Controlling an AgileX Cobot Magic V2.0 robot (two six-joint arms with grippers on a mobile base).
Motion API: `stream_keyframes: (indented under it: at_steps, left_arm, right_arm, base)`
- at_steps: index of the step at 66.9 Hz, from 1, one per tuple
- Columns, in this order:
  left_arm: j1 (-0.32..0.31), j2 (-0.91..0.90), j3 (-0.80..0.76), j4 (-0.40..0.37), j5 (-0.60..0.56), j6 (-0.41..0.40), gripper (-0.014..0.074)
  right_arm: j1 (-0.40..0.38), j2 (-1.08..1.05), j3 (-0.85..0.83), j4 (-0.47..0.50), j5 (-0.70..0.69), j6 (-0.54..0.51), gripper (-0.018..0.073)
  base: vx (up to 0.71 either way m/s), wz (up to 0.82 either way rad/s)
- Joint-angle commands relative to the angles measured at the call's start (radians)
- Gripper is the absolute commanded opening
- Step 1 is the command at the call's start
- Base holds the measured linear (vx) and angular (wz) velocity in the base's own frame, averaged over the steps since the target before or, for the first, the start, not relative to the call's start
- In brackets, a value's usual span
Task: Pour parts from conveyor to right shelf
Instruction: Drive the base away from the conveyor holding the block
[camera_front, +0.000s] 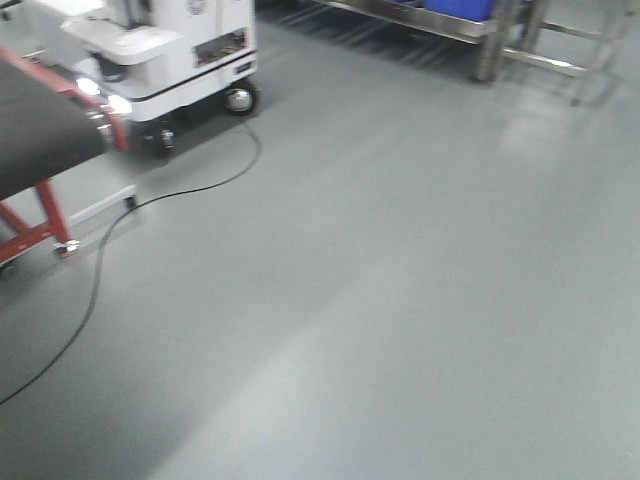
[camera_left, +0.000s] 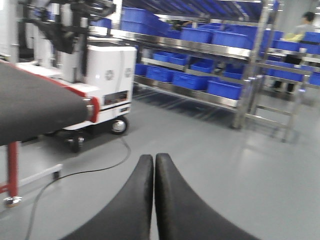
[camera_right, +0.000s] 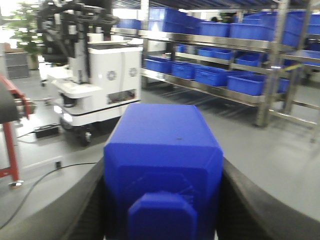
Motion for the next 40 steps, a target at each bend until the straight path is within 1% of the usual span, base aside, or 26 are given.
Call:
stream_keyframes:
  at_steps: [1,40]
  left_arm:
    - [-0.005,-0.008,0.022,-0.009,-0.075,-0.004,-0.0006]
    - [-0.005,-0.008,0.022,-0.009,-0.075,-0.004,-0.0006]
  right_arm:
    - [-0.004,0.008,-0.027,-0.007,-0.08,-0.008,-0.0004]
    - [-0.004,0.008,-0.027,-0.007,-0.08,-0.008,-0.0004]
  base:
    - [-0.17,-0.66]
    - [-0.14,-0.68]
